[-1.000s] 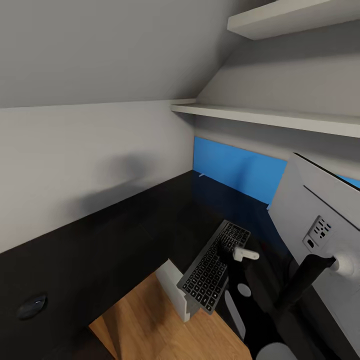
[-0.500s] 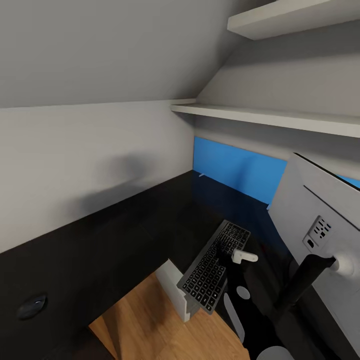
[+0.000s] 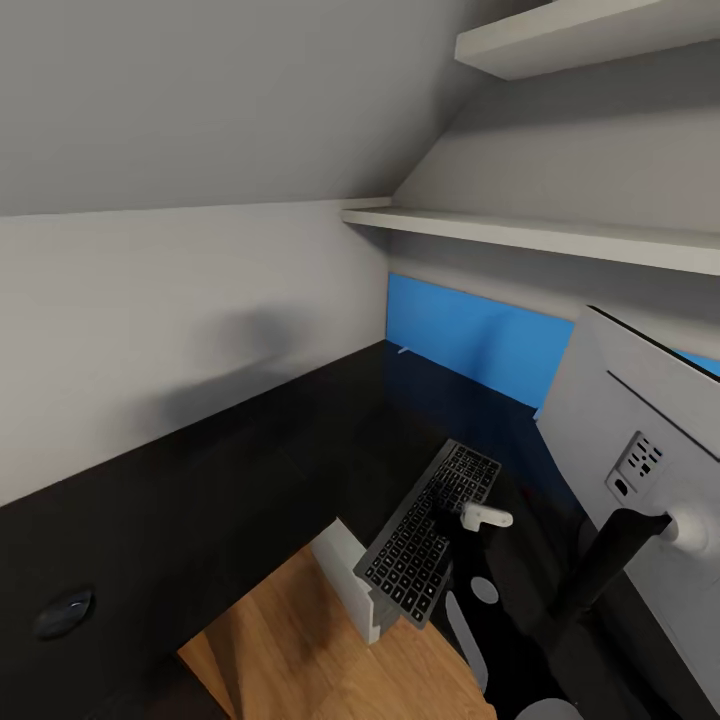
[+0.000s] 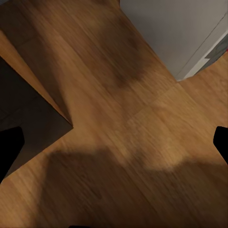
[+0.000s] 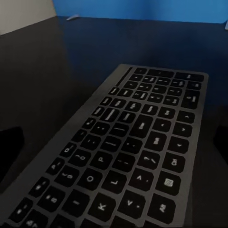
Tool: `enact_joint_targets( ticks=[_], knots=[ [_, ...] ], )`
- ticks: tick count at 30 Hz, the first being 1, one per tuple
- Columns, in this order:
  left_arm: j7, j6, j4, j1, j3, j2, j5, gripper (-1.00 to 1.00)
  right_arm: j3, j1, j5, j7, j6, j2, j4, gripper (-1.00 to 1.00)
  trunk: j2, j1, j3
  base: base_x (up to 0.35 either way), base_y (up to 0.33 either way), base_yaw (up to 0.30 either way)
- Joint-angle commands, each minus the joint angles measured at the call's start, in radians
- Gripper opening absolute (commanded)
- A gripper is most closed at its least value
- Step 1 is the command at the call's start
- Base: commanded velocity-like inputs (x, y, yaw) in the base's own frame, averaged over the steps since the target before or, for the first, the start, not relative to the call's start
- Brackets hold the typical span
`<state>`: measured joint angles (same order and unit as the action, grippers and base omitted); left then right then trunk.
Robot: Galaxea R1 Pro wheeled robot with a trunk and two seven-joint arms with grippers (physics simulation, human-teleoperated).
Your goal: In the bedroom, organize the workspace by keeping the computer under the desk, ensuring the monitor is on the desk, placing the keyboard on the desk next to the monitor, placing the mouse on the desk next to the keyboard, moving the folder from the swivel chair onto the desk next to the mouse, stacking the notebook on top of the folder with the pen on top of the notebook, and positioning the swivel chair next to the desk.
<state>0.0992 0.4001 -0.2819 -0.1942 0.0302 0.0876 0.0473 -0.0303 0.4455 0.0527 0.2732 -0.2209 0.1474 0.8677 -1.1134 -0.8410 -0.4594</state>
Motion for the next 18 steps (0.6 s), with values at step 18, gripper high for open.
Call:
enact_joint_targets(
  ticks=[18],
  knots=[
    [0.004, 0.003, 0.001, -0.001, 0.003, 0.0, 0.005, 1.0, -0.008, -0.001, 0.004, 0.012, -0.009, 0.027, -0.003, 1.0, -0.001, 0.0, -0.008, 0.0, 0.0, 0.194]
  ],
)
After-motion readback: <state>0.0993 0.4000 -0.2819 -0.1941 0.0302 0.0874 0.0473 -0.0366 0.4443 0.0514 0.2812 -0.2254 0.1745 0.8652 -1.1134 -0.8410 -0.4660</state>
